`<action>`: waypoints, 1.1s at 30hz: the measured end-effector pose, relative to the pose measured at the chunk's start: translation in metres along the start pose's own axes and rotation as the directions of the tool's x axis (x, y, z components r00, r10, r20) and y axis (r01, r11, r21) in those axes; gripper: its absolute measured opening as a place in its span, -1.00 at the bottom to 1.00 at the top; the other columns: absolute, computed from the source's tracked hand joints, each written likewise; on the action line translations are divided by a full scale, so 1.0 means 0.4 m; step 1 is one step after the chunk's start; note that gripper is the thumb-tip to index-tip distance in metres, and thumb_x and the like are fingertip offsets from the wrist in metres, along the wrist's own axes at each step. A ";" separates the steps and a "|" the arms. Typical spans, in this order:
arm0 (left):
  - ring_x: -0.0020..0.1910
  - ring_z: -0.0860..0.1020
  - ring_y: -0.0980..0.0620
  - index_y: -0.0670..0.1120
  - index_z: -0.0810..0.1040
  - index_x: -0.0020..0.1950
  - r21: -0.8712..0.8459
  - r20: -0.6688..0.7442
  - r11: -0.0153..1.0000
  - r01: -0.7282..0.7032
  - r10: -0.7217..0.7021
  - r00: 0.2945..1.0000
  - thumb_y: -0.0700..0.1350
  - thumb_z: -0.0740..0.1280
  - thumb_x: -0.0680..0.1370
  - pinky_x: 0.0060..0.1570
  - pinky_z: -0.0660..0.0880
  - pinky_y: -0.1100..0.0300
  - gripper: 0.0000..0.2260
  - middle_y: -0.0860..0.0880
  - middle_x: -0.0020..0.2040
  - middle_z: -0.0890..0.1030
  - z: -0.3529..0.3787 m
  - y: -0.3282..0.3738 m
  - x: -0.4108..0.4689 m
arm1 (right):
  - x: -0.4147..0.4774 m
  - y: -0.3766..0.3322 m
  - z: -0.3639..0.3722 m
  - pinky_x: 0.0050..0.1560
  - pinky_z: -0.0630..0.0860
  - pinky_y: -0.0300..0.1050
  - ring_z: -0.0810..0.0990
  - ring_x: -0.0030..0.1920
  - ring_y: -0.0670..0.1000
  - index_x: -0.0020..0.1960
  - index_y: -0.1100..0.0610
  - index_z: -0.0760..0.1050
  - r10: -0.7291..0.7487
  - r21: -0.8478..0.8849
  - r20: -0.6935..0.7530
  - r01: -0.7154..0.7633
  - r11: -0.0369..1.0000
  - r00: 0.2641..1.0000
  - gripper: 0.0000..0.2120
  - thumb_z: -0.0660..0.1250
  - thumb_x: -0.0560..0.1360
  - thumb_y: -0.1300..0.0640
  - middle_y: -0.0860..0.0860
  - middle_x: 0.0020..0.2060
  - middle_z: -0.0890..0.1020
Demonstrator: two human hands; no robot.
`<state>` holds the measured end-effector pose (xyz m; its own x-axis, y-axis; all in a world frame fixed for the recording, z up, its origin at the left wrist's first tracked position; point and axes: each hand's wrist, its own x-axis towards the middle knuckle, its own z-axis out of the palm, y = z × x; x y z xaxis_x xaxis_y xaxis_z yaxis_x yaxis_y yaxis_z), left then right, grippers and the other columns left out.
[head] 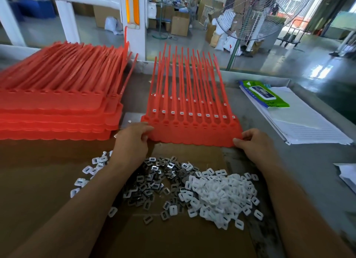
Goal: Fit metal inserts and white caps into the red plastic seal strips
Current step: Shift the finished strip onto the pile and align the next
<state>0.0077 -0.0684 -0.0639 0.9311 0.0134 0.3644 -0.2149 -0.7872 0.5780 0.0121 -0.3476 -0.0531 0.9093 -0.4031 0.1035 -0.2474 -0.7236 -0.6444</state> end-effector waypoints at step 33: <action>0.32 0.34 -0.04 -0.16 0.53 0.19 0.043 0.173 0.999 -0.018 0.010 0.985 -0.44 0.13 0.38 0.34 0.19 0.13 -0.54 -0.08 0.30 0.46 0.011 -0.004 -0.007 | -0.156 -0.246 0.013 -0.16 0.40 -0.56 0.49 -0.28 -0.32 -0.04 0.14 0.62 -0.622 0.138 0.510 0.657 0.741 0.594 -0.89 0.36 0.45 0.20 -0.19 -0.24 0.58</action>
<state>0.0069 -0.0700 -0.0691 0.9657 -0.1016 0.2389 -0.2190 -0.8130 0.5395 -0.0185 -0.2485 -0.0003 0.8650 0.4961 0.0757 0.4601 -0.7238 -0.5143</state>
